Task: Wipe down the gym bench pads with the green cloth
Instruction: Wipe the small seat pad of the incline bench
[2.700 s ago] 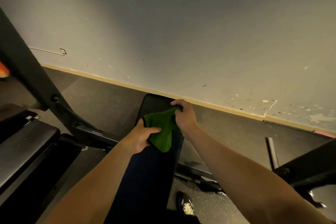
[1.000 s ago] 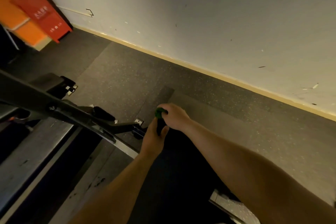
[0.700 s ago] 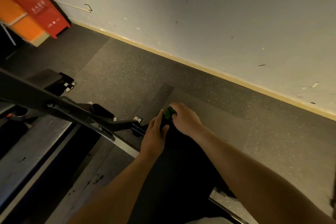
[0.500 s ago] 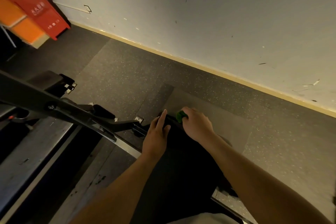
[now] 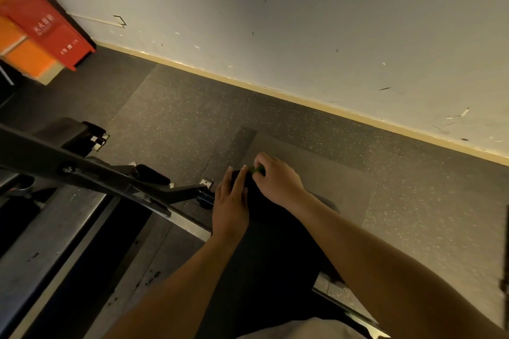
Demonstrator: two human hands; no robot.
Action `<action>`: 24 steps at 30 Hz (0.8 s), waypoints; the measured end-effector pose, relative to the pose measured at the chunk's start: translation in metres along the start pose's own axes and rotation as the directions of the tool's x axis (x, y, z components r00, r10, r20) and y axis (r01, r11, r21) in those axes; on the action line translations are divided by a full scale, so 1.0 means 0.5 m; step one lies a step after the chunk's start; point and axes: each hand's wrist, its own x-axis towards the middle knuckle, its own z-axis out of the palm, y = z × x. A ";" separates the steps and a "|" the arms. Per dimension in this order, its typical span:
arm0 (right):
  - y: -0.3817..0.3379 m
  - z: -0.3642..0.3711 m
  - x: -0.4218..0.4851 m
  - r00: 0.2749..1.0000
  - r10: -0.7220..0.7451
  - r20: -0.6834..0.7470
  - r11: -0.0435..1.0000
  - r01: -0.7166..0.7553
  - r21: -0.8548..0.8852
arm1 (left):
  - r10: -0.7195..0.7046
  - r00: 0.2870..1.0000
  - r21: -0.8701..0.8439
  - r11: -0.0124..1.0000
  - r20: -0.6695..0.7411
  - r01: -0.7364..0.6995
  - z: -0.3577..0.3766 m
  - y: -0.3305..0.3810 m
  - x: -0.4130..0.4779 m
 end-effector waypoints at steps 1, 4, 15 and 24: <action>0.014 -0.007 -0.016 1.000 0.023 -0.017 1.000 -0.023 -0.018 | 0.004 1.000 0.005 1.000 -0.004 -0.004 -0.002 0.003 -0.002; 0.047 -0.026 -0.054 0.993 0.094 -0.078 0.993 -0.099 -0.068 | -0.008 1.000 0.003 1.000 0.016 0.008 -0.008 0.001 0.001; -0.027 0.027 0.015 0.999 -0.036 -0.038 0.998 0.038 0.041 | -0.073 0.997 -0.174 0.982 0.023 0.076 0.008 0.002 0.017; 0.052 -0.030 -0.067 0.983 0.163 -0.090 0.986 -0.166 -0.029 | -0.048 0.994 -0.075 0.996 0.098 0.055 0.015 0.017 -0.017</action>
